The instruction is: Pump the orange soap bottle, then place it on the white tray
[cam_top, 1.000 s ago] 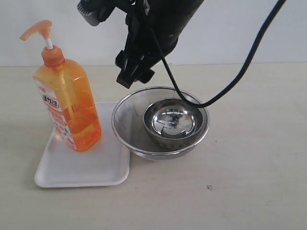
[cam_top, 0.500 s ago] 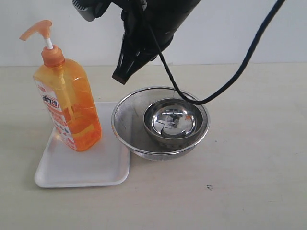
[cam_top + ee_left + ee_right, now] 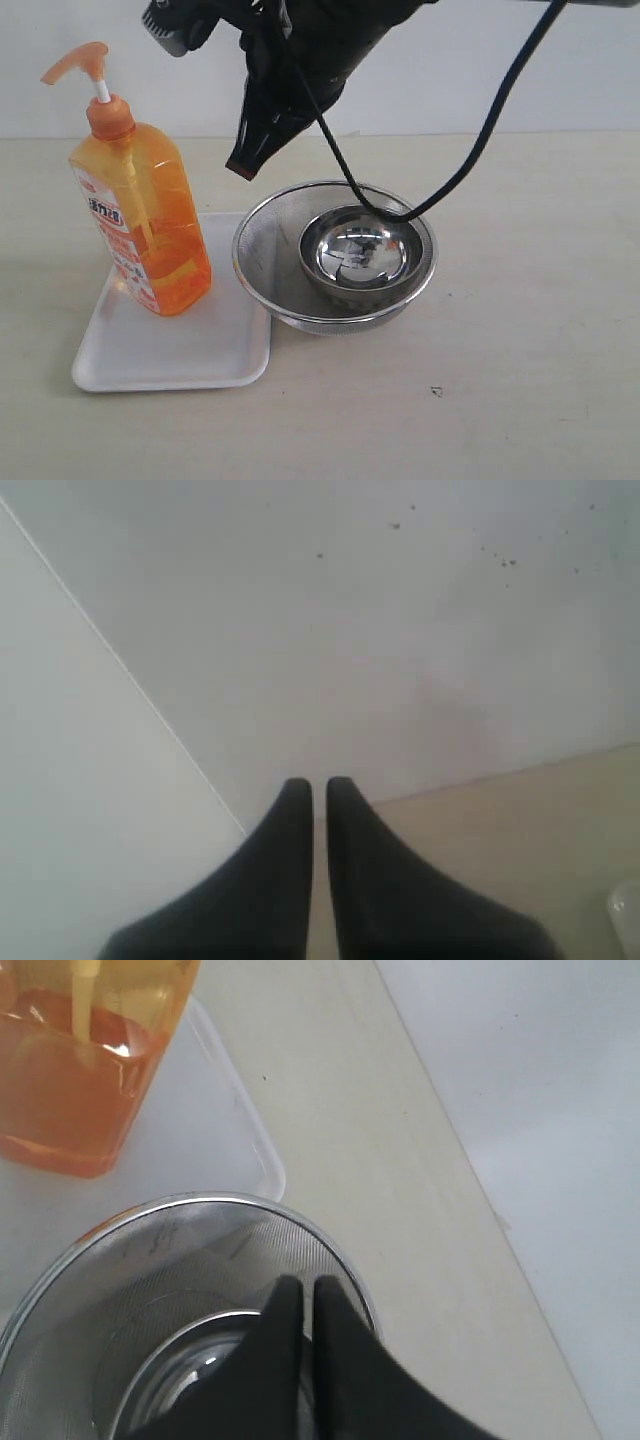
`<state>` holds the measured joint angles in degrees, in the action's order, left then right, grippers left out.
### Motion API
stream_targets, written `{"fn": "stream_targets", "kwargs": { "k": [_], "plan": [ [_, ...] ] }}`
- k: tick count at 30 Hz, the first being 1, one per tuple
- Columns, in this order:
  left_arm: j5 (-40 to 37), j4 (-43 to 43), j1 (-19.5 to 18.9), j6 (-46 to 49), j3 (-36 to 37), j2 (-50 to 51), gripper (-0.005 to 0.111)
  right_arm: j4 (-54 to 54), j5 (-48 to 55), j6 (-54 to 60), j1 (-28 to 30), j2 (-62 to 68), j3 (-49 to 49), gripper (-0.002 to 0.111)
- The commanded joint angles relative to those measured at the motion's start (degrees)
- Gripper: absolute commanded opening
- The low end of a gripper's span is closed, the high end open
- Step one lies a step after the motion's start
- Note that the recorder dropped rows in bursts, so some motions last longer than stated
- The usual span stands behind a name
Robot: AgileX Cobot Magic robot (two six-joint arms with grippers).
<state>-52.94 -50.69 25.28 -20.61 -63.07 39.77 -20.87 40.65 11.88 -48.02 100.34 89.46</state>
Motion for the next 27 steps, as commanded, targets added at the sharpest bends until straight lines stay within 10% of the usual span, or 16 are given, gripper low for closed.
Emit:
{"fn": "stream_targets", "kwargs": {
  "k": [1, 21, 27],
  "plan": [
    [-0.1, 0.34, -0.07, -4.94, 6.61, -2.83, 0.005, -0.76, -1.49, -1.5, 2.55, -0.32, -1.28, 0.0],
    [18.12, -1.08, -0.07, -19.15, 25.0, -3.97, 0.005, 29.39, -19.49, 17.63, 8.13, -0.32, -7.02, 0.0],
    [32.23, -0.73, -0.07, -10.03, 30.28, -3.97, 0.005, 30.57, -19.67, 17.14, 8.13, -0.32, -7.02, 0.0]
  ]
}}
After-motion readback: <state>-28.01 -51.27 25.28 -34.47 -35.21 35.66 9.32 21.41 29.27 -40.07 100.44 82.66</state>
